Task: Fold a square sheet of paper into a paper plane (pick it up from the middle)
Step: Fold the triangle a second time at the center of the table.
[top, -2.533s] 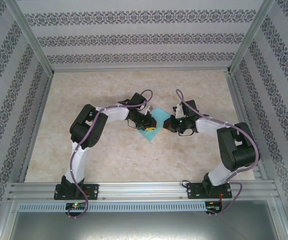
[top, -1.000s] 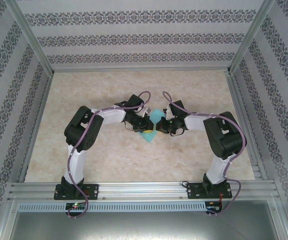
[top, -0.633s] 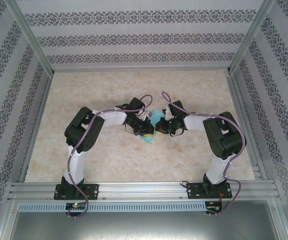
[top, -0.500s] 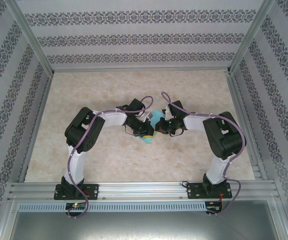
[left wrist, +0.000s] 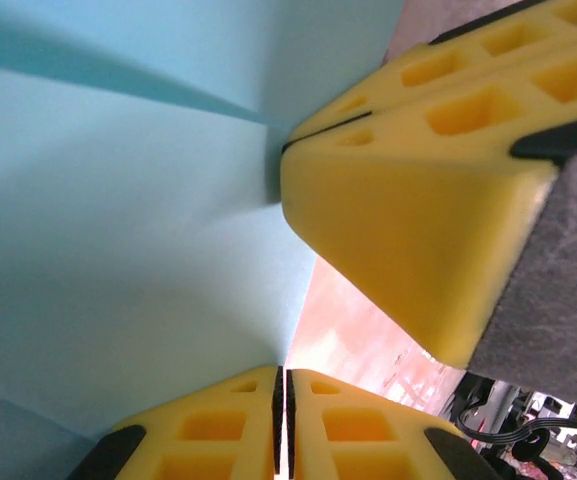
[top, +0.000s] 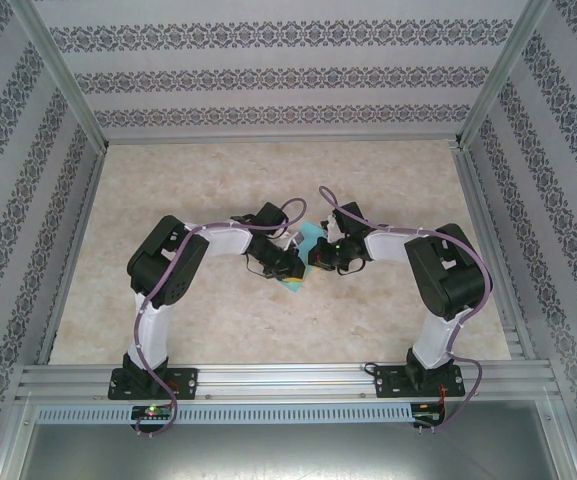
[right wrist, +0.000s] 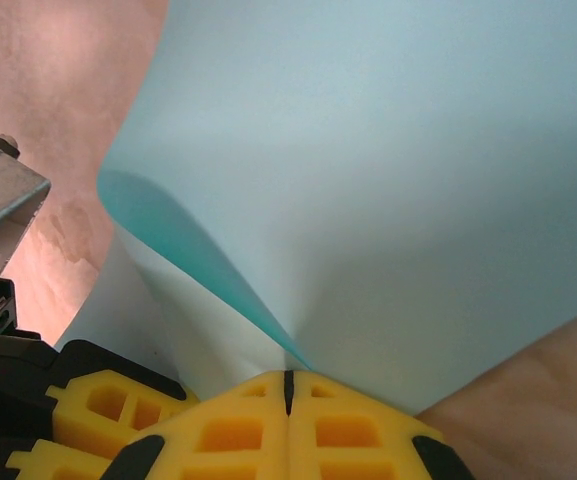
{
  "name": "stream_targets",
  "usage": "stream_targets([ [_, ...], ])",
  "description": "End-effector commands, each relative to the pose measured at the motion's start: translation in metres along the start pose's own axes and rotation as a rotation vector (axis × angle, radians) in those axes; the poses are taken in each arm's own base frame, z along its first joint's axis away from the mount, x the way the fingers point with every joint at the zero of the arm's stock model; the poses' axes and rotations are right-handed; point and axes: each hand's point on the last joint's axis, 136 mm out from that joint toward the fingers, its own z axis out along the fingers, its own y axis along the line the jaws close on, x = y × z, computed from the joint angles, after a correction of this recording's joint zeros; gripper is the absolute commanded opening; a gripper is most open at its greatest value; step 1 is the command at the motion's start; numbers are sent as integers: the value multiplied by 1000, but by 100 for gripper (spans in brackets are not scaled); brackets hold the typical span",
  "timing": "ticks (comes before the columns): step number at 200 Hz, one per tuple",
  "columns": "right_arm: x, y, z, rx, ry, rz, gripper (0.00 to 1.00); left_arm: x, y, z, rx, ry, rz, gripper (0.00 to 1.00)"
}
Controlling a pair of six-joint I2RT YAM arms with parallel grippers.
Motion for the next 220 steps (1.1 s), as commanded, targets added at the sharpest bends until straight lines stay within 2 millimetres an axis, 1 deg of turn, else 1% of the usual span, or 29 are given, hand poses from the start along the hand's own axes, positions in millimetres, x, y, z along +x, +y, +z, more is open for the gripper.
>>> stream_targets([
  [1, 8, -16, 4, 81, 28, 0, 3, 27, 1, -2, -24, 65, 7, 14],
  [59, 10, -20, 4, 102, 36, -7, 3, 44, 4, -1, -35, 97, 9, 14],
  [107, 12, -18, 5, 110, 39, -16, 3, 56, 15, -1, -83, 127, 7, 14],
  [132, 12, -19, 6, 116, 42, -19, 3, 65, 24, 1, -112, 148, -6, 14],
  [164, 12, -19, 6, 125, 42, -25, 3, 75, 30, 0, -150, 169, -6, 14],
  [201, 13, -21, 8, 138, 50, -30, 3, 82, 26, -5, -162, 180, 7, 14],
  [220, 14, -21, 9, 136, 53, -30, 3, 84, 26, -4, -161, 191, 7, 13],
])
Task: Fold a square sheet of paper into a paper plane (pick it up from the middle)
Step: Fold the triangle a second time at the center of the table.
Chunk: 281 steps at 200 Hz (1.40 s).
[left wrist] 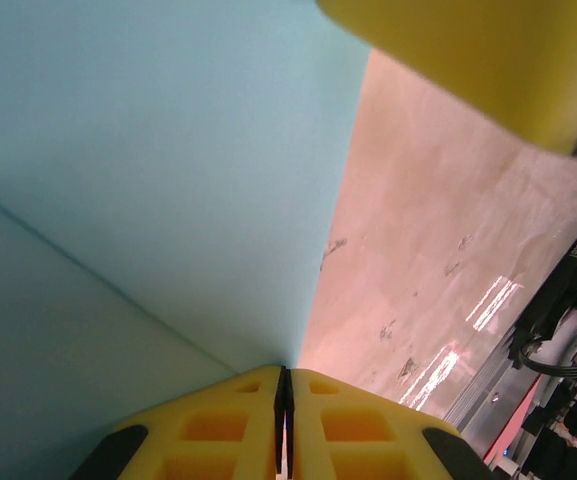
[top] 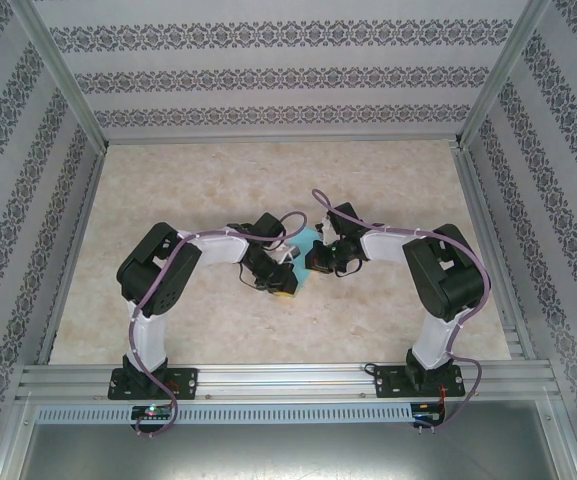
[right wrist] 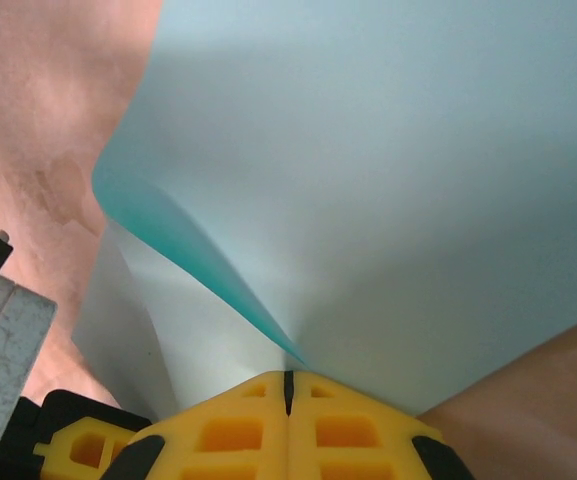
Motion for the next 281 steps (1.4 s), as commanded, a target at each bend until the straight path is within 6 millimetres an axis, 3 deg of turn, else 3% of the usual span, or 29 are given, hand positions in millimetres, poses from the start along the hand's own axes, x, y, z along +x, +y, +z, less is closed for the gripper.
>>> stream_targets([
  [1, 5, -25, 7, 103, 15, 13, 3, 37, 13, 5, -68, 112, -41, 13],
  [31, 6, -22, 8, 96, 18, 1, 3, 22, -6, -3, -15, 51, -17, 13],
  [71, 5, -17, 6, 80, 9, -12, 3, -17, -30, -37, 12, -109, 13, 13],
  [110, 4, -12, 4, 66, 1, -27, 3, -47, -15, -52, -35, -191, -21, 14],
  [168, 4, -8, 7, 67, -2, -38, 3, -88, -9, -43, -18, -246, -22, 14],
  [204, 2, -7, 7, 70, -4, -44, 2, -91, 4, -30, -28, -216, -39, 15],
  [281, 8, -22, 10, 153, 24, -63, 2, -103, 33, -25, -50, -238, -104, 15],
])
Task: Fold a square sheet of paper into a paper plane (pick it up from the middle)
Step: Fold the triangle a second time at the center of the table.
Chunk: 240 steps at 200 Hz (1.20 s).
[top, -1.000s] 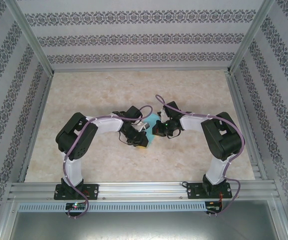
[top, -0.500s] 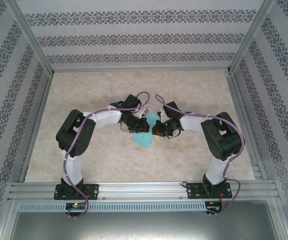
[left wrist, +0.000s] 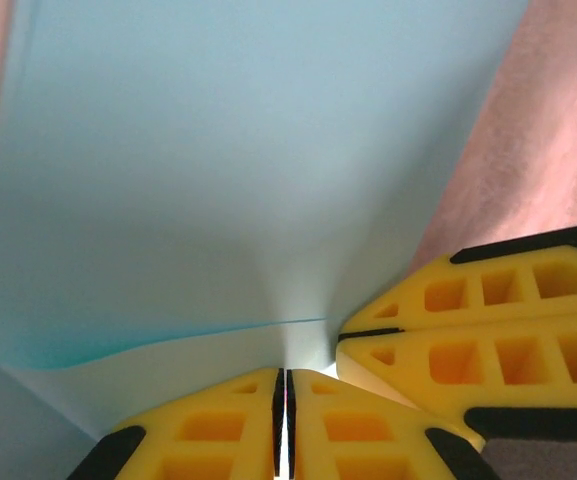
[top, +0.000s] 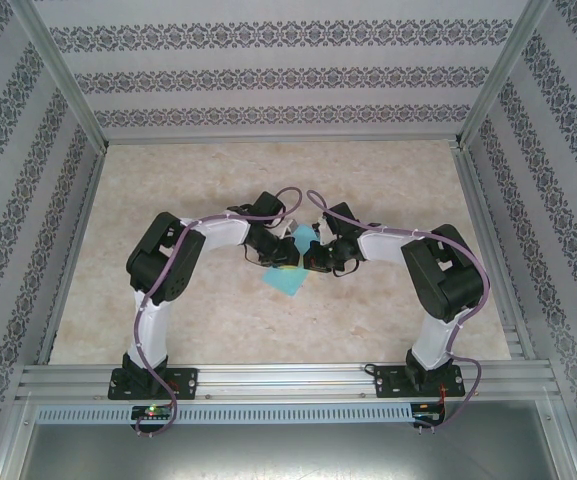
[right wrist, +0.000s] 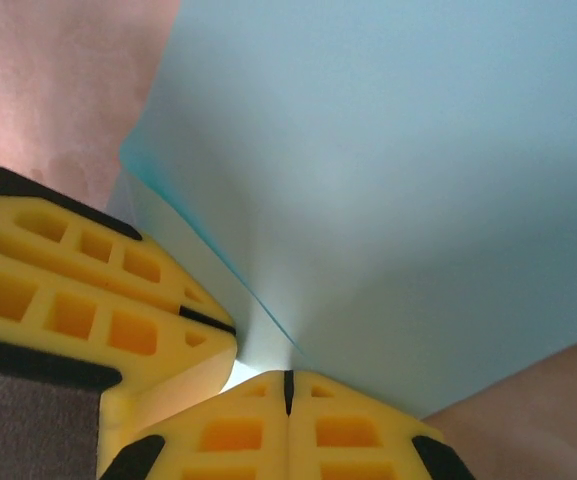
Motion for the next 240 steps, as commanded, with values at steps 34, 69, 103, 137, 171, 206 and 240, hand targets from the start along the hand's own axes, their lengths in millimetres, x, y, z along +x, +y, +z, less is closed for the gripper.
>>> stream_targets([
  [34, 18, -38, 8, 204, 76, -34, 2, -20, 24, -3, -12, -63, -47, 15],
  [69, 21, -46, 9, 260, 92, -46, 1, -27, 31, -10, 1, -87, -71, 15],
  [103, 25, -47, 12, 277, 111, -54, 1, -33, 40, -11, -4, -95, -89, 15],
  [137, 26, -49, 9, 292, 116, -60, 1, -40, 45, -13, -30, -105, -84, 15],
  [171, 28, -49, 8, 300, 123, -69, 1, -53, 44, -21, -35, -136, -82, 16],
  [206, 29, -50, 8, 306, 131, -74, 1, -68, 39, -28, -22, -172, -84, 16],
  [240, 29, -49, 7, 308, 132, -78, 1, -77, 35, -28, -10, -175, -84, 16],
])
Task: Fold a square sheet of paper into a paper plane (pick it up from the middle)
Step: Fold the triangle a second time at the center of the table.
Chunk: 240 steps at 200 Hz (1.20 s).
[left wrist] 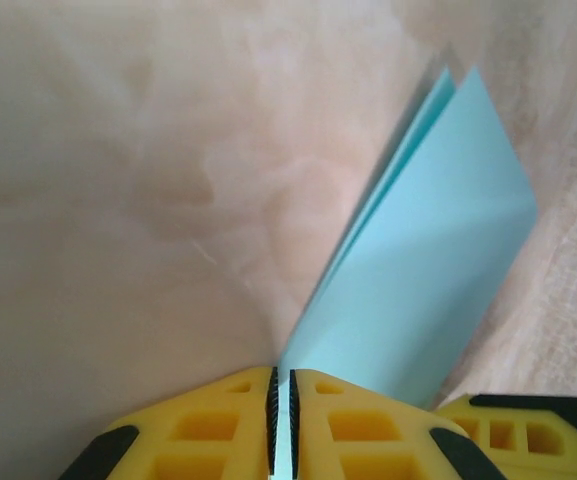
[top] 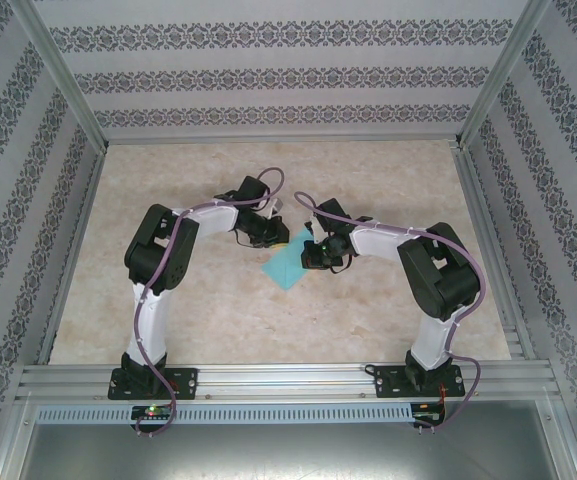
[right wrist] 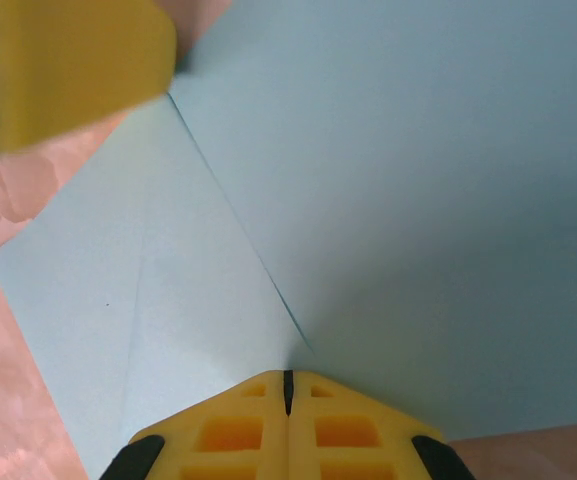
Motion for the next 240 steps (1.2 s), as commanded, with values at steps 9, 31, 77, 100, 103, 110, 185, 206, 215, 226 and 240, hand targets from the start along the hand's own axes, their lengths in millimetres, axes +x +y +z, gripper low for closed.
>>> stream_targets([
  [9, 37, -41, 11, 176, 121, 24, 1, -15, 1, -1, -3, -18, -15, 16],
  [31, 34, -38, 7, 169, 106, 19, 1, -14, -18, -14, 32, -36, 8, 16],
  [77, 30, -34, 5, 150, 92, 8, 1, 11, -43, -41, 55, -33, 47, 18],
  [100, 27, -30, 4, 138, 78, 2, 1, 30, -47, -21, 67, 34, 47, 18],
  [103, 25, -29, 4, 135, 73, 0, 1, 31, -47, -19, 69, 39, 45, 18],
  [110, 25, -29, 4, 133, 71, -1, 1, 35, -48, -13, 72, 49, 46, 18],
  [185, 22, -25, -2, 124, 45, -17, 1, 55, -24, 21, 4, 128, 47, 18],
  [206, 24, -26, -3, 127, 45, -20, 1, 60, -14, 25, -23, 142, 49, 18],
  [215, 24, -27, -3, 133, 43, -21, 1, 62, -10, 26, -34, 148, 49, 18],
  [226, 26, -29, -4, 141, 45, -22, 1, 65, -5, 28, -52, 156, 49, 18],
  [240, 27, -30, -5, 145, 45, -22, 1, 67, -1, 30, -60, 163, 46, 18],
])
